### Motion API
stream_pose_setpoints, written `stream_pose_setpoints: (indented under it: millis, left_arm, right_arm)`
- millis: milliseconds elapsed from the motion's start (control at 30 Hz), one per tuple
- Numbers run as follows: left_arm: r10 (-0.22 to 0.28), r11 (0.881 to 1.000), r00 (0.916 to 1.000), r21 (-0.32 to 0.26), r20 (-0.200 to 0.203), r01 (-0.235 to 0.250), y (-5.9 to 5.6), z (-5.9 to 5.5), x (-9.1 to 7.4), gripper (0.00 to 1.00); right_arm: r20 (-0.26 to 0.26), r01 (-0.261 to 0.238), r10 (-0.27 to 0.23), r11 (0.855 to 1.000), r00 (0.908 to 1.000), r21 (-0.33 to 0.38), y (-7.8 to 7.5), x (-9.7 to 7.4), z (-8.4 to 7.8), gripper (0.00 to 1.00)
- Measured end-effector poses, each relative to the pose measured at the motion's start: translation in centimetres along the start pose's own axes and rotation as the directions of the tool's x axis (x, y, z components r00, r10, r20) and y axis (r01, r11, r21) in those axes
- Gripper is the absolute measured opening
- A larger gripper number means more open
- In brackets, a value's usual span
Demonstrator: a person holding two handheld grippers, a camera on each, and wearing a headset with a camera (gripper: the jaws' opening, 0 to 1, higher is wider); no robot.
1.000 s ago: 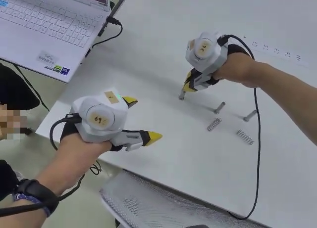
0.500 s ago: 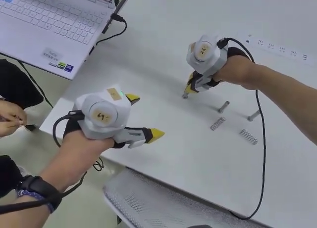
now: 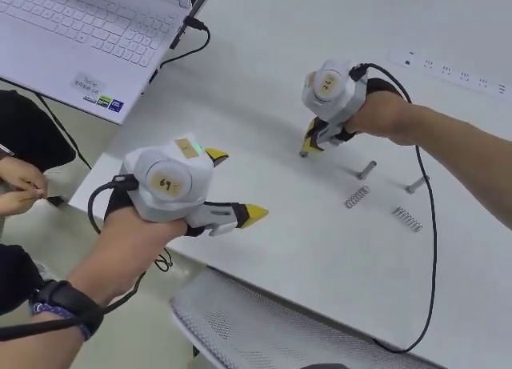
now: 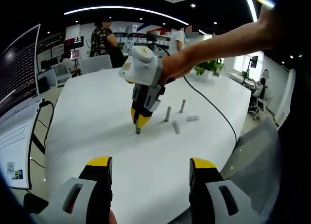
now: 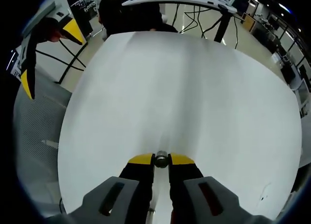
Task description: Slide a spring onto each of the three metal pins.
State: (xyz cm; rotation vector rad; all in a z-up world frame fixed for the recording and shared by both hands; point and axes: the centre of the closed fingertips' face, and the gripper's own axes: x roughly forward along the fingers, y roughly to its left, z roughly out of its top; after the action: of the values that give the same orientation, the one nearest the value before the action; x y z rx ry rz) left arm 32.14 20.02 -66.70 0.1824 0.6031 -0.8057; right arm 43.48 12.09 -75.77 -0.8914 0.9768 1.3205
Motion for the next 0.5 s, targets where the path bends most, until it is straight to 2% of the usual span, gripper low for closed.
stream_pose_setpoints:
  millis: [500]
  left_arm:
    - [-0.006,1.000,1.0000,0.011,0.000,0.006,-0.2,0.0,-0.1,0.60]
  right_arm:
    - [0.012,0.034,-0.034,0.999,0.9993,0.011,0.1,-1.4,-0.4,0.20]
